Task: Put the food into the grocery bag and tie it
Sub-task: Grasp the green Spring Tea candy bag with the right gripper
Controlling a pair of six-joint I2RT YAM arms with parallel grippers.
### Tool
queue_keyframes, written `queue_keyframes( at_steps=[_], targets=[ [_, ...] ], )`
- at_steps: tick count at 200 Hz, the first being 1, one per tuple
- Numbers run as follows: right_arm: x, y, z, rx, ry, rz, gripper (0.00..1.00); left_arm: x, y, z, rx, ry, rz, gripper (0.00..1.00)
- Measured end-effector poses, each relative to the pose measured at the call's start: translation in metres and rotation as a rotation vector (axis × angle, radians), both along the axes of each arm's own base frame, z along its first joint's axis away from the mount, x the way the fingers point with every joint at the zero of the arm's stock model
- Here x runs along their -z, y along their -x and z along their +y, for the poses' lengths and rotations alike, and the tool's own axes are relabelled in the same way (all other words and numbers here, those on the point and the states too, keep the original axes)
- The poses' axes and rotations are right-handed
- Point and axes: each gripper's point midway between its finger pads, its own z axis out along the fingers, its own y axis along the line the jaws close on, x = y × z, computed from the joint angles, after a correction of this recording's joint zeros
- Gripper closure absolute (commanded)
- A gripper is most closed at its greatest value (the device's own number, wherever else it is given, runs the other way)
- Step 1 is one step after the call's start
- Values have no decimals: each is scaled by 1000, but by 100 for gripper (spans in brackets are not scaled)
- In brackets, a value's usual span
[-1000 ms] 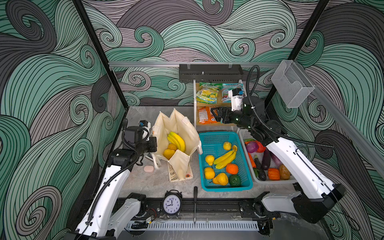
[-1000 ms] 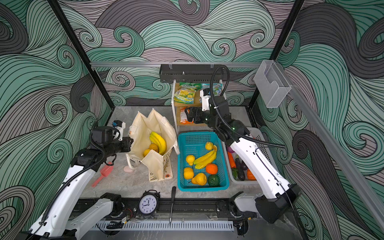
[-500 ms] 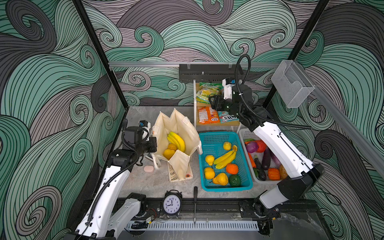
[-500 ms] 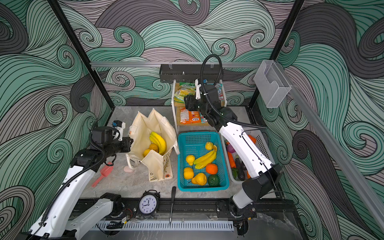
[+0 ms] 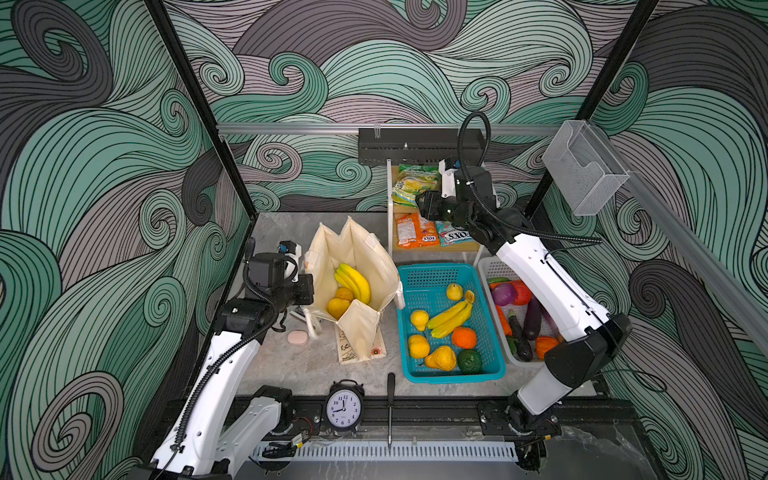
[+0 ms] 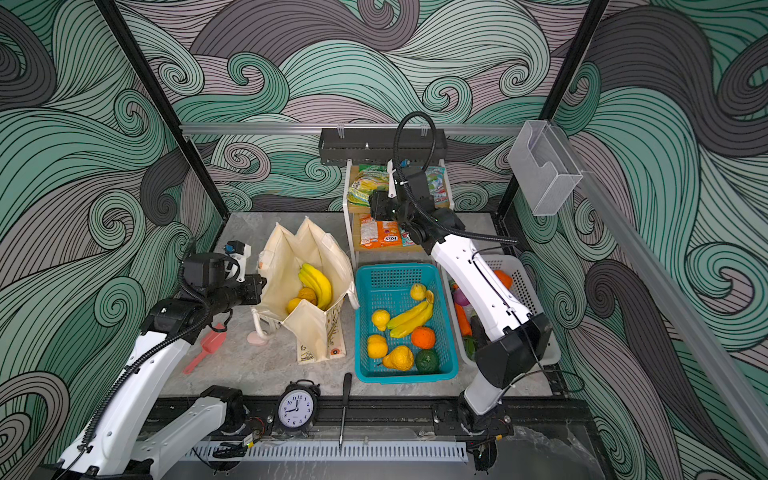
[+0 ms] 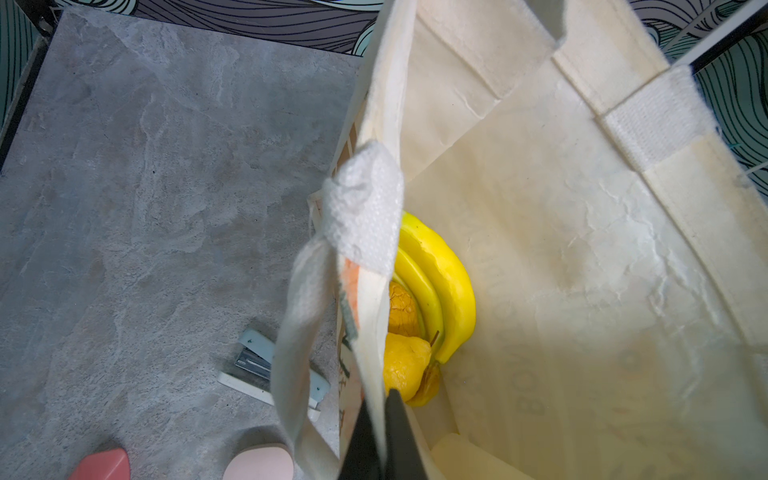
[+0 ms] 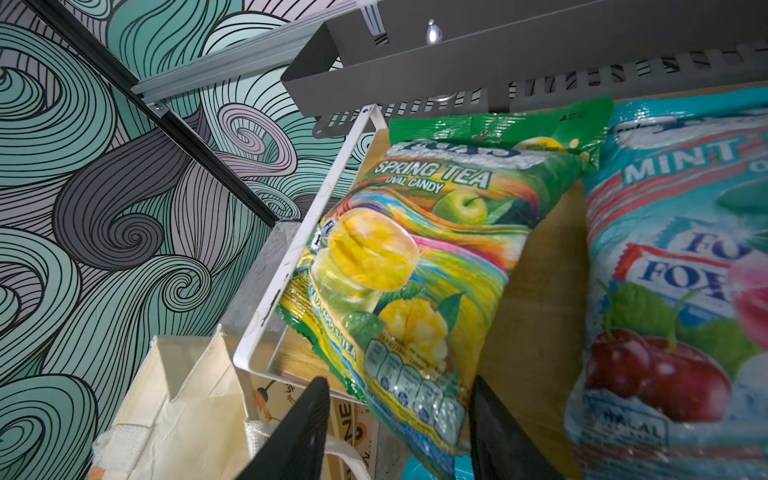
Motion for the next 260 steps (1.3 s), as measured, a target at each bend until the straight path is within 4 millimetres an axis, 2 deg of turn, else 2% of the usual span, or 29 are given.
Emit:
queue_keyframes(
  at_steps=[50, 76, 101, 128, 166, 235, 260],
  targets=[
    [3, -6, 0, -1, -33, 16, 64, 0, 0, 0, 1, 0, 1, 100],
    [1, -8, 0, -10, -59, 20, 80, 0, 0, 0, 0, 0, 1, 100],
    [1, -7, 4, -37, -85, 23, 85, 0, 0, 0, 0, 0, 1, 100],
    [-1, -5, 7, -62, -98, 25, 100, 0, 0, 0, 0, 0, 1, 100],
    [-9, -2, 10, -92, -90, 11, 100, 0, 0, 0, 0, 0, 1, 100],
    [-64, 6, 12, -160, -50, -84, 100, 0, 0, 0, 0, -1, 1, 100],
    [-68, 4, 18, -199, -28, -87, 100, 0, 0, 0, -1, -2, 1, 100]
  ],
)
